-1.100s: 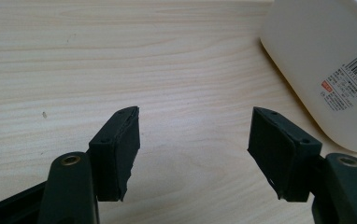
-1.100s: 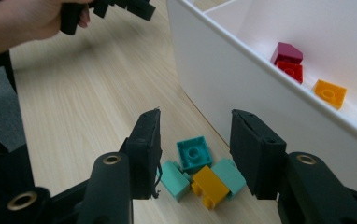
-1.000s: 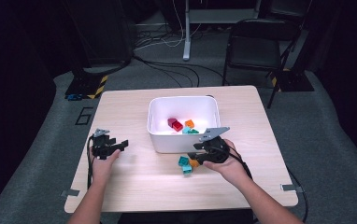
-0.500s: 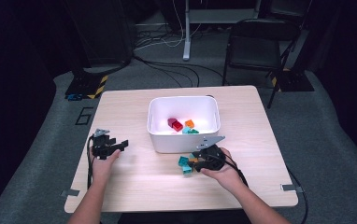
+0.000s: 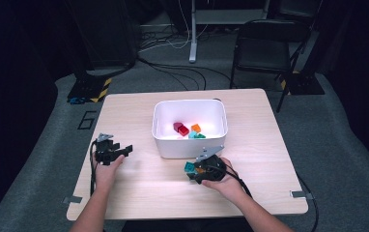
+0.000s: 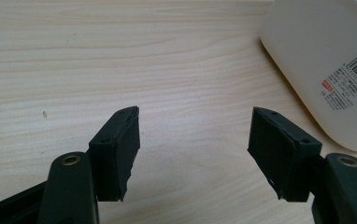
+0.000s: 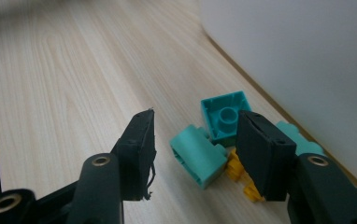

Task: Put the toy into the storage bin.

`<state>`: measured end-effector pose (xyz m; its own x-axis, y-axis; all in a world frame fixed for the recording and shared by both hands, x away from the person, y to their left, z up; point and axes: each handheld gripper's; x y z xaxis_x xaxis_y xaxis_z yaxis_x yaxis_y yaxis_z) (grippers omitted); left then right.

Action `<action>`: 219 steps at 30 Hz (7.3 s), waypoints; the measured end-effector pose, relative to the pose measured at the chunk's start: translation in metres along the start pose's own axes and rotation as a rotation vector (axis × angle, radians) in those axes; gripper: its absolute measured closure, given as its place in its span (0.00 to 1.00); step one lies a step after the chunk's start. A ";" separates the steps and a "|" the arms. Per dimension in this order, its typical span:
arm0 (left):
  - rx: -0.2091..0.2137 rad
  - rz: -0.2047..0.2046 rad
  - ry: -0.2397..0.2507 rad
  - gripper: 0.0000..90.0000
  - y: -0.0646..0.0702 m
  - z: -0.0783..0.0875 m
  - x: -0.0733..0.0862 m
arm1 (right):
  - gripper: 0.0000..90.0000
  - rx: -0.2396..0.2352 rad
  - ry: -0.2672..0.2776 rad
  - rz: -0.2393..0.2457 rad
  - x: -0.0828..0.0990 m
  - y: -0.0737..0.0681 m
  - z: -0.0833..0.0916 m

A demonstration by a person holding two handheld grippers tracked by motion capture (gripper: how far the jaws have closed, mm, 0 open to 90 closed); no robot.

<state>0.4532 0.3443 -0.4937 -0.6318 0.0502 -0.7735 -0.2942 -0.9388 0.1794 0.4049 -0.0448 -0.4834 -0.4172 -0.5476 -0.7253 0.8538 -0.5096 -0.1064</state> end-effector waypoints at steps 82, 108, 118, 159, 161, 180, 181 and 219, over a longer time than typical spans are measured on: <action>-0.005 -0.003 -0.001 0.37 0.000 -0.001 0.001 | 0.74 -0.062 -0.014 -0.004 -0.036 -0.007 0.043; -0.001 -0.004 -0.005 0.37 -0.001 0.000 0.000 | 0.74 0.030 0.072 -0.006 -0.103 0.025 0.095; -0.002 0.001 0.001 0.37 -0.001 -0.001 0.000 | 0.74 0.129 0.085 -0.045 -0.122 0.053 0.080; -0.002 0.002 0.000 0.37 -0.002 0.000 0.000 | 0.56 0.091 0.164 0.046 -0.117 0.001 0.093; -0.004 0.002 0.001 0.37 -0.001 0.000 0.000 | 0.56 0.084 0.160 0.052 -0.113 -0.004 0.092; -0.003 0.000 -0.003 0.37 -0.001 0.000 0.000 | 0.56 0.081 0.142 0.023 -0.057 -0.013 0.074; -0.003 0.000 -0.002 0.37 -0.001 0.000 0.000 | 0.56 0.085 0.140 0.014 -0.052 -0.013 0.073; -0.004 0.000 -0.008 0.37 -0.001 -0.001 0.001 | 0.57 0.142 -0.001 -0.057 0.027 0.004 0.003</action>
<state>0.4534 0.3452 -0.4949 -0.6378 0.0529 -0.7684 -0.2909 -0.9403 0.1768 0.3961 -0.0639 -0.5011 -0.4637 -0.5158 -0.7204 0.7764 -0.6283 -0.0499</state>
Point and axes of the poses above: each handheld gripper's, and its own axes: z roughly backward along the jaws, x roughly out of its underside, y roughly to its right, and after that the axes turned 1 degree about -z, right-handed
